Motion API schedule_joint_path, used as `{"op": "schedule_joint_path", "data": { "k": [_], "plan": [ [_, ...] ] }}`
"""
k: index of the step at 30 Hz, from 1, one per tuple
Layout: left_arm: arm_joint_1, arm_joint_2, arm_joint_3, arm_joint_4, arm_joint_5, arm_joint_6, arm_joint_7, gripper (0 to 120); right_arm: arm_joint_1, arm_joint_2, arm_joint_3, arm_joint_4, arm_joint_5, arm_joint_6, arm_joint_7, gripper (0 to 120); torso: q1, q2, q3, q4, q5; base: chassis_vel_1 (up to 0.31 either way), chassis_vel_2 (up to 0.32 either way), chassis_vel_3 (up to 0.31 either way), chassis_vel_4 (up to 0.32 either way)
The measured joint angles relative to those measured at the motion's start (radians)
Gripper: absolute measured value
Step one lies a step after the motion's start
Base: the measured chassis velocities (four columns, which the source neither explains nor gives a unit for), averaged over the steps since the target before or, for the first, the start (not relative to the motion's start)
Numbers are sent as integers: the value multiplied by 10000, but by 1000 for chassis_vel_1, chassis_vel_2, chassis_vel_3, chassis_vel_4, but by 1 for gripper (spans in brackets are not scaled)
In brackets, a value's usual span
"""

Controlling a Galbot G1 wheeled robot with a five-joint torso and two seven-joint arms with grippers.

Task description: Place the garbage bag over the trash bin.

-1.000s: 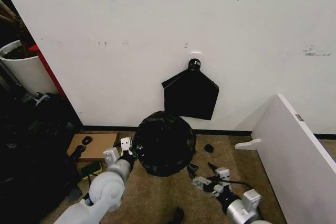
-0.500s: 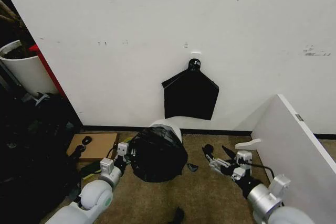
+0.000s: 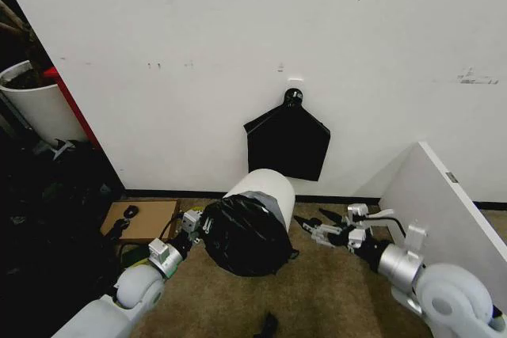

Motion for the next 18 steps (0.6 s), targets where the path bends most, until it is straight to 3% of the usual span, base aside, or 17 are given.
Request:
{"op": "schedule_joint_path", "data": {
  "k": [14, 18],
  "plan": [
    [16, 0, 97, -138, -179, -211, 699, 0, 204, 110, -422, -433, -152, -377, -180, 100, 0, 0, -1, -3, 2, 0, 0, 0, 0],
    [36, -35, 100, -148, -182, -210, 732, 0, 64, 144, -458, -336, -212, -466, -355, 86, 0, 0, -1, -2, 2, 0, 0, 0, 0]
  ]
}}
